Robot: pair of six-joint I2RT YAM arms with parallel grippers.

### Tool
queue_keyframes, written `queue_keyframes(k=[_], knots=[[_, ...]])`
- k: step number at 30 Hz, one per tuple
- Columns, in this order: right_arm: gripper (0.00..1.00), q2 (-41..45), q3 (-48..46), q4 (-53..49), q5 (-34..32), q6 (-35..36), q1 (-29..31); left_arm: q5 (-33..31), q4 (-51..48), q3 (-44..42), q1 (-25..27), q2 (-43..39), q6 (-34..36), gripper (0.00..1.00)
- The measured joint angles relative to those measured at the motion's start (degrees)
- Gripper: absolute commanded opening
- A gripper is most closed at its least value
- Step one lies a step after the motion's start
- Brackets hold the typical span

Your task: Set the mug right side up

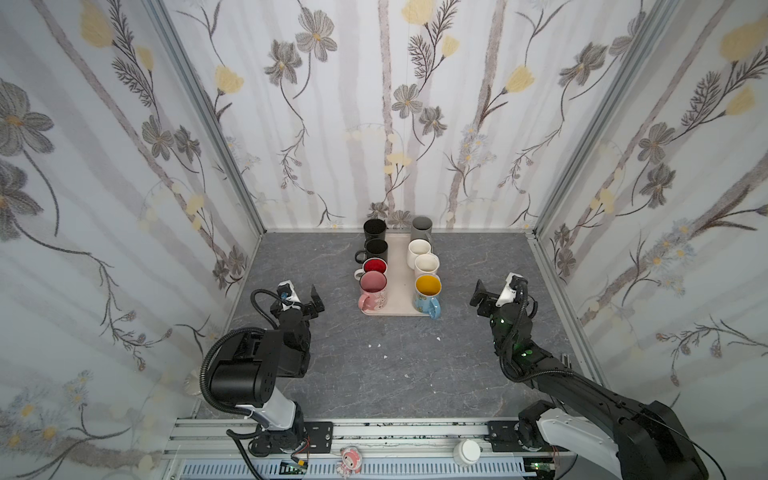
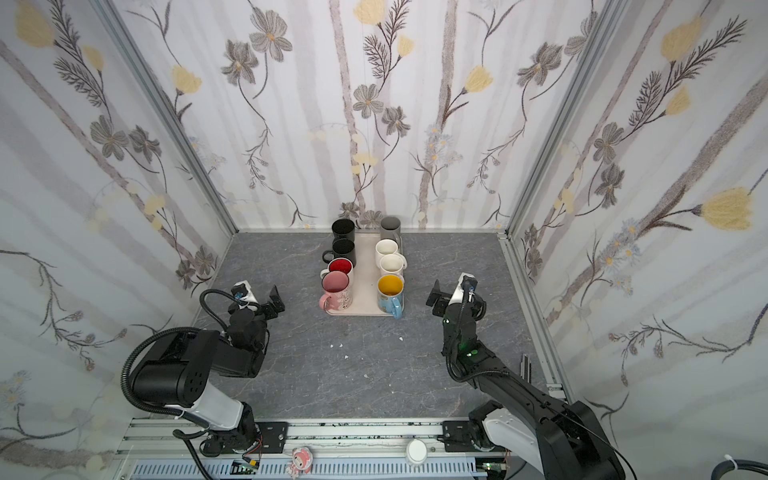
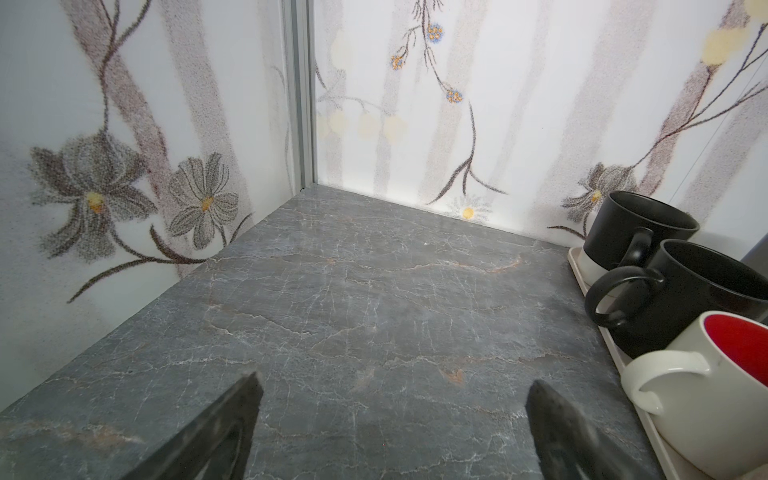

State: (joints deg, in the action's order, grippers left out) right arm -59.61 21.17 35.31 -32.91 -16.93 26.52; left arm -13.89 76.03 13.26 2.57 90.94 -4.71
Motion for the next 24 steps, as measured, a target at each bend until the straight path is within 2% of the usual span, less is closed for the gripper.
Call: queue_keyframes(k=[15, 20, 24], knots=[[1.00, -7.9, -2.4, 11.1, 3.1, 9.7, -10.0, 0.0, 0.0, 0.0, 0.0, 0.0, 0.0, 1.00], [1.00, -9.6, -2.3, 11.5, 3.8, 12.7, -11.0, 0.0, 0.0, 0.0, 0.0, 0.0, 0.0, 1.00], [1.00, -14.4, -2.9, 13.6, 3.3, 15.3, -11.2, 0.0, 0.0, 0.0, 0.0, 0.0, 0.0, 1.00]])
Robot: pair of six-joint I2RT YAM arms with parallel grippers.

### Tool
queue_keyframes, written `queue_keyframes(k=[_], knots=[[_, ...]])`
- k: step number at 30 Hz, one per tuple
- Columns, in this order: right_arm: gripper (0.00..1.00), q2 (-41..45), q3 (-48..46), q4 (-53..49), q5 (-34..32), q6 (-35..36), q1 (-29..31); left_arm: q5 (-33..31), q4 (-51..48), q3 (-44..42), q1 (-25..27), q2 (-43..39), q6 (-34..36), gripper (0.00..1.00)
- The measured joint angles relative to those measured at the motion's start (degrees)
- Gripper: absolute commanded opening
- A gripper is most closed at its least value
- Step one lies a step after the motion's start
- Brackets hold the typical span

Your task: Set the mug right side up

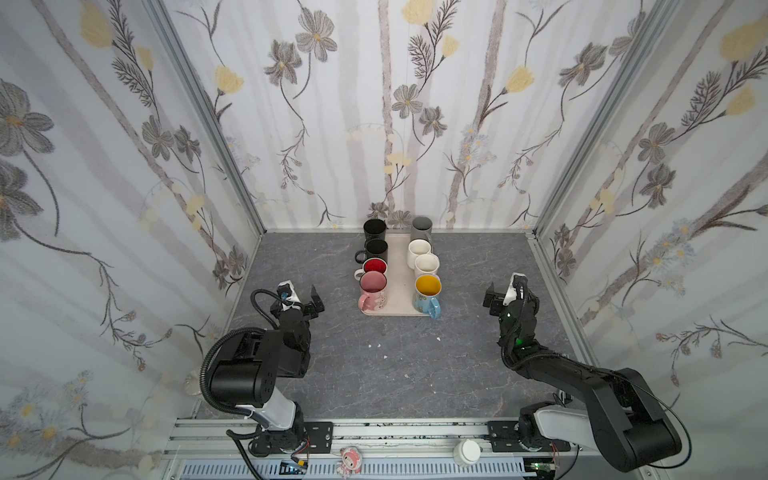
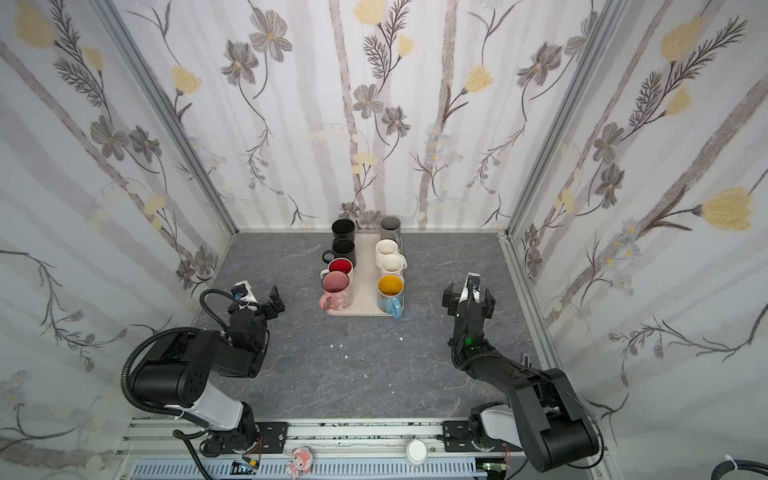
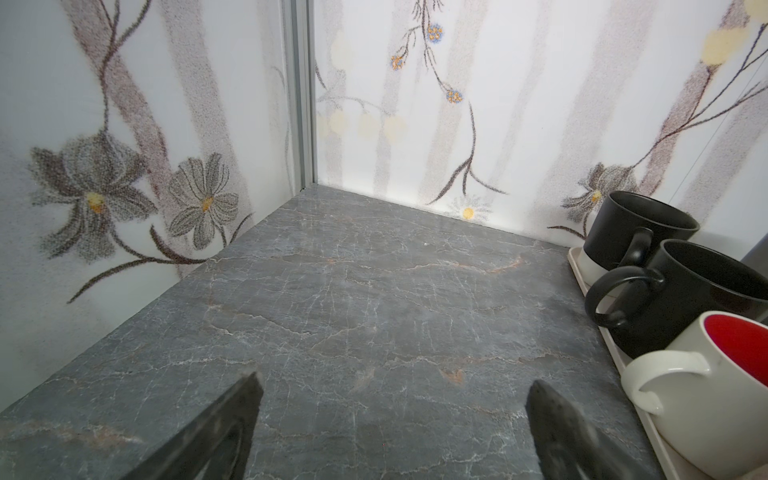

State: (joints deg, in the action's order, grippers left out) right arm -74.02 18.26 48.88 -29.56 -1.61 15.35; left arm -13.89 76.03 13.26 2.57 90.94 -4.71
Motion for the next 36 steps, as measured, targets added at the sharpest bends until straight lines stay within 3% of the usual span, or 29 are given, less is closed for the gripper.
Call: queue_keyframes(k=[7, 15, 21, 36], knots=[[1.00, -9.3, -5.6, 13.7, -0.6, 3.2, -3.7, 0.0, 0.0, 0.0, 0.0, 0.0, 0.0, 1.00], [1.00, -11.8, -8.0, 21.5, 11.1, -0.9, -13.0, 0.0, 0.0, 0.0, 0.0, 0.0, 0.0, 1.00], [1.00, -12.2, -7.4, 23.6, 15.6, -1.4, -13.2, 0.0, 0.0, 0.0, 0.0, 0.0, 0.0, 1.00], [1.00, -12.2, -8.1, 26.0, 13.7, -2.4, -12.8, 0.0, 0.0, 0.0, 0.0, 0.0, 0.0, 1.00]])
